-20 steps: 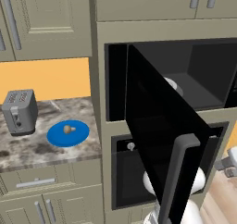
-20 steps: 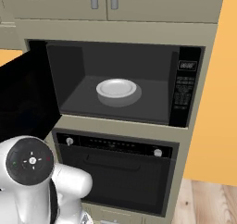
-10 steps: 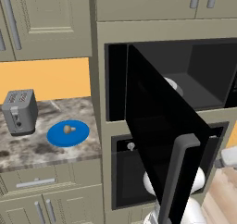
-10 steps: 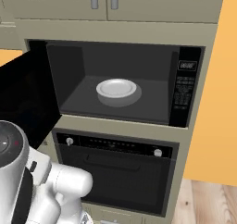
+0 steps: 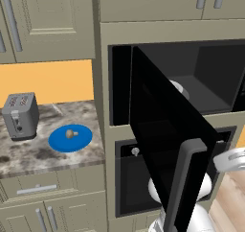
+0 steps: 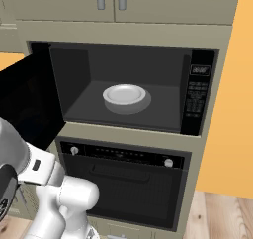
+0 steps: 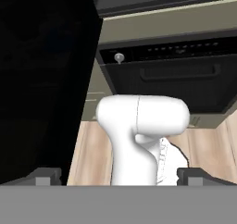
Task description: Pick the mushroom from the counter and place it in the microwave. Then turn on the microwave.
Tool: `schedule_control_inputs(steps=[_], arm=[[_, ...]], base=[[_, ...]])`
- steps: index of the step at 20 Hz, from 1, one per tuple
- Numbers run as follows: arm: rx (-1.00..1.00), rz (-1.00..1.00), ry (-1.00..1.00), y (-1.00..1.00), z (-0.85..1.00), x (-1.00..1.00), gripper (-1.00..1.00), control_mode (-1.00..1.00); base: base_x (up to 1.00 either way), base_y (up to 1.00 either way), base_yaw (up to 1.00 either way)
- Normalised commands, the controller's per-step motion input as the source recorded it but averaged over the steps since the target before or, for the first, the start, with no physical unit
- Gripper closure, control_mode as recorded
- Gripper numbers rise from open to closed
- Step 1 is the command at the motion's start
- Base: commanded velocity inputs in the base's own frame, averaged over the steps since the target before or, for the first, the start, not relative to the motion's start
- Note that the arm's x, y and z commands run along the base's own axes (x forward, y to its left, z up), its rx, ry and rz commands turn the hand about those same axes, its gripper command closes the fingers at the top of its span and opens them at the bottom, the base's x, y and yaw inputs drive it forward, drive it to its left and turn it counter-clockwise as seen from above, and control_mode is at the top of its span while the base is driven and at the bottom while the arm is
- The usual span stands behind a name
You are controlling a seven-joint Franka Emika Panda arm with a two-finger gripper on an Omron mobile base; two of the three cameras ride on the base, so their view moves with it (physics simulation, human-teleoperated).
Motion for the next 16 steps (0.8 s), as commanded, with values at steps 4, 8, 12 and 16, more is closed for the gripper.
schedule_control_inputs(steps=[4,8,12,16], arm=[[-0.19,-0.06,0.00,-0.16,-0.26,0.28,-1.00,-1.00],[-0.13,0.00,-0.01,-0.22,-0.24,0.18,-1.00,-1.00],[-0.03,0.00,-0.05,-0.25,-0.17,0.09,-1.00,-1.00],[0.00,0.02,-0.09,-0.24,-0.13,0.08,-1.00,-1.00]], base=[[0.00,0.00,0.00],[0.00,0.00,0.00],[0.00,0.00,0.00],[0.00,0.00,0.00]])
